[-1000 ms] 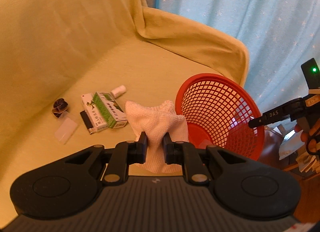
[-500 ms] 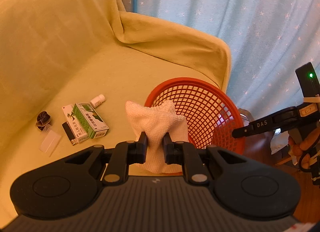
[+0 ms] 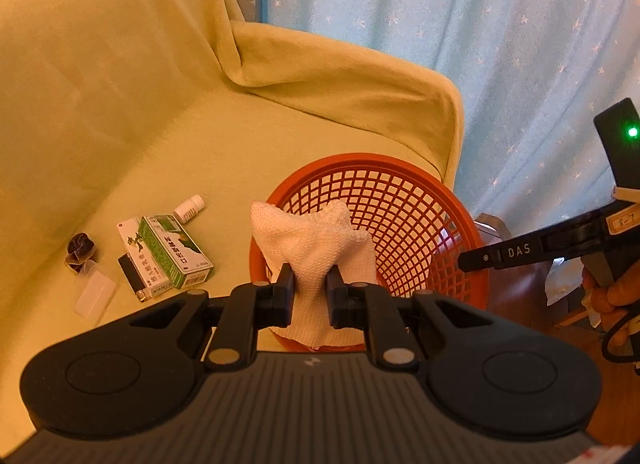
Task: Organize objects
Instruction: 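Carry the white towel over the wastebasket and open the left gripper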
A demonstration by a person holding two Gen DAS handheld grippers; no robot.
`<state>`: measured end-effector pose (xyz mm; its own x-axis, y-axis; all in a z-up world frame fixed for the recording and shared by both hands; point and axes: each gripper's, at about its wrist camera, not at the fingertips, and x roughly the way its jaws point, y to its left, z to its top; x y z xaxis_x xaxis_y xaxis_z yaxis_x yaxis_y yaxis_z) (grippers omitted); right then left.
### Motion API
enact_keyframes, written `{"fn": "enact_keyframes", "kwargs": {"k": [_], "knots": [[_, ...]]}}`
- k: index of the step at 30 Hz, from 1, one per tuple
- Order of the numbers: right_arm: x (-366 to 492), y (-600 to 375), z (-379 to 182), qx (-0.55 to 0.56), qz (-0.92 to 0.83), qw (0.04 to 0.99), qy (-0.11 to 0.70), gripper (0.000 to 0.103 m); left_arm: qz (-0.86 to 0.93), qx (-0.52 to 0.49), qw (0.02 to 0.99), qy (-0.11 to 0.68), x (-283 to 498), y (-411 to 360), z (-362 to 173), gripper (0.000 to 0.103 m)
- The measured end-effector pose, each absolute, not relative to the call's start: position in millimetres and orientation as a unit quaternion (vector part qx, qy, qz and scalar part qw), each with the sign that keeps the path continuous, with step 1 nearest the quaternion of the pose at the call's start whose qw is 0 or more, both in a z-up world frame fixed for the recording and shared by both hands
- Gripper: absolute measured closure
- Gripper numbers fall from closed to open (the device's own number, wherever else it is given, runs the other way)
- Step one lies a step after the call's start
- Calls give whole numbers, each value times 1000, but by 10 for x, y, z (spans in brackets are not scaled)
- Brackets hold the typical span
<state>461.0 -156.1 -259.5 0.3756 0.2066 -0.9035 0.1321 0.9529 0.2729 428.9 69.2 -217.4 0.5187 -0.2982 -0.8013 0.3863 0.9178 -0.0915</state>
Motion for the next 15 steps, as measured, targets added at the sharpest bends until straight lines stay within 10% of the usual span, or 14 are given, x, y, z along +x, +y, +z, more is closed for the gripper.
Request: {"fn": "enact_keyframes", "kwargs": {"k": [15], "knots": [[4610,-1508,-2550,142,30,820,553,92,-187,49,835,515,4446,509,-2343,91]]}}
